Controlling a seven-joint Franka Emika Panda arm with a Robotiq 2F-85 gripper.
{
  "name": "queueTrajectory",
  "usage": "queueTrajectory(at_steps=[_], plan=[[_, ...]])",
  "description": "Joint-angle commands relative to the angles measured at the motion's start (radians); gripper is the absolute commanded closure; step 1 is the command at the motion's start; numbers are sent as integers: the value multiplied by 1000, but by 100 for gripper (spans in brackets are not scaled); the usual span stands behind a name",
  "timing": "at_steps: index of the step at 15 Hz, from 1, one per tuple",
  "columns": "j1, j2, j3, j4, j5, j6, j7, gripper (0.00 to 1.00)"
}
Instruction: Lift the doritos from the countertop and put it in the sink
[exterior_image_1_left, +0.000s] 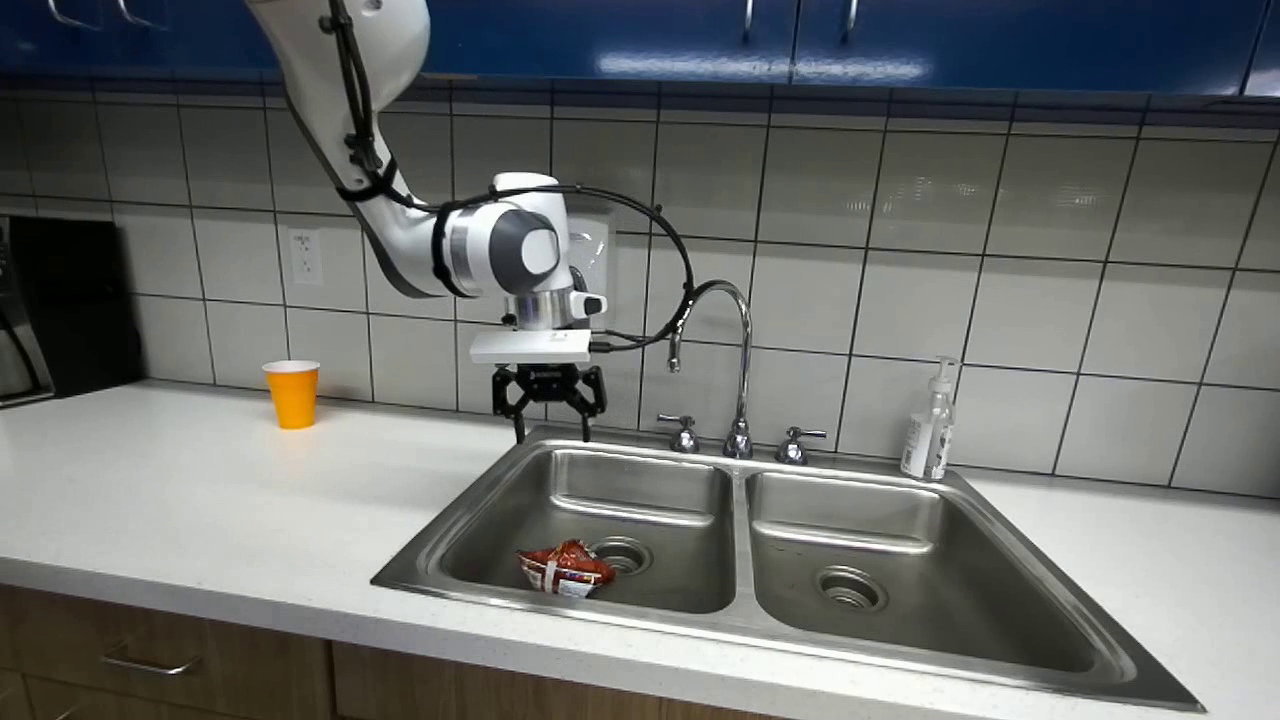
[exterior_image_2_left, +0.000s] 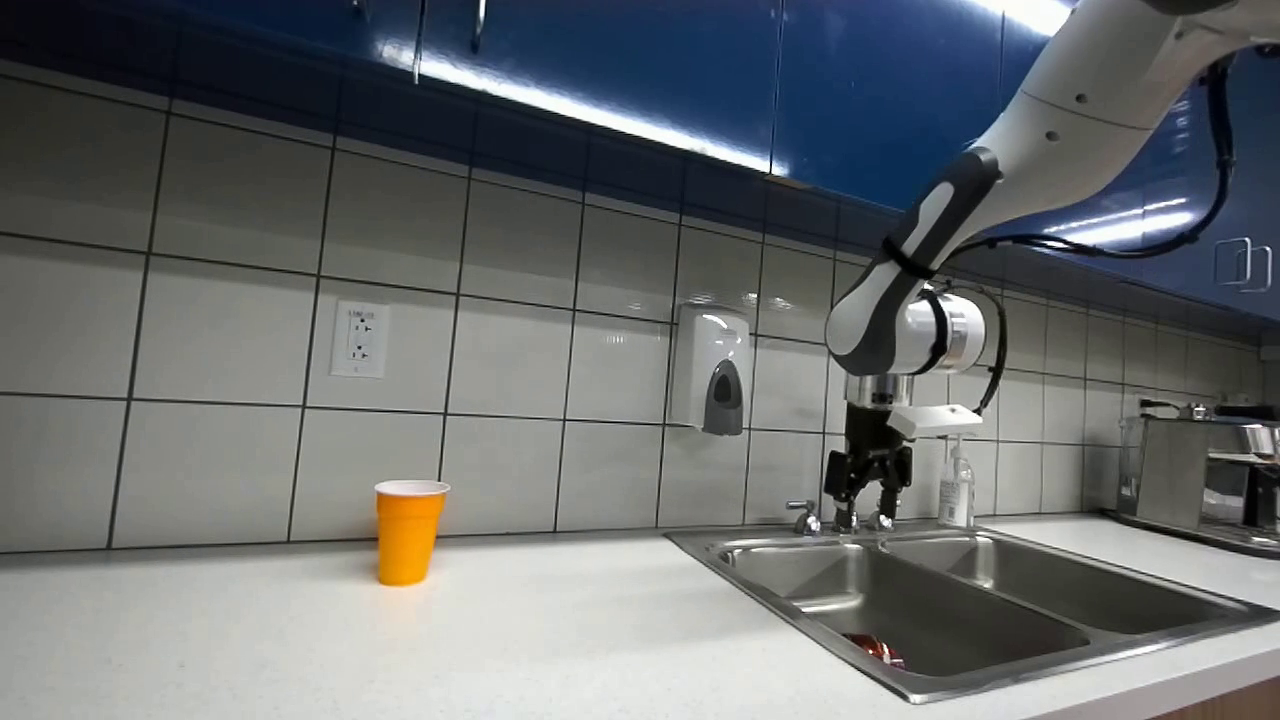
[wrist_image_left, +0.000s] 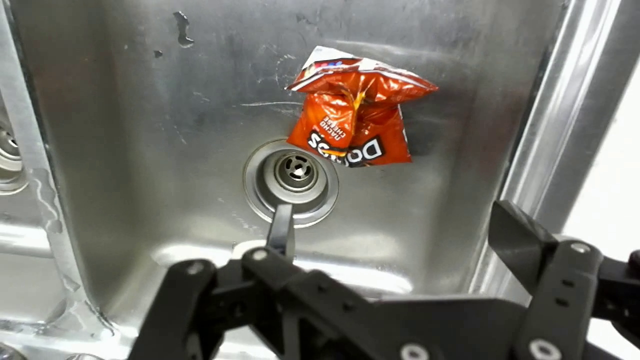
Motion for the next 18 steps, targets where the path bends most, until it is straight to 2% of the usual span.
queueTrajectory(at_steps=[1, 14, 15, 18], plan=[[33, -164, 1, -123, -8, -73, -7, 0], [215, -560, 24, -382, 97, -350, -30, 0], [206, -475, 18, -331, 65, -303, 1, 0], [224, -529, 18, -364, 77, -331, 1, 0]])
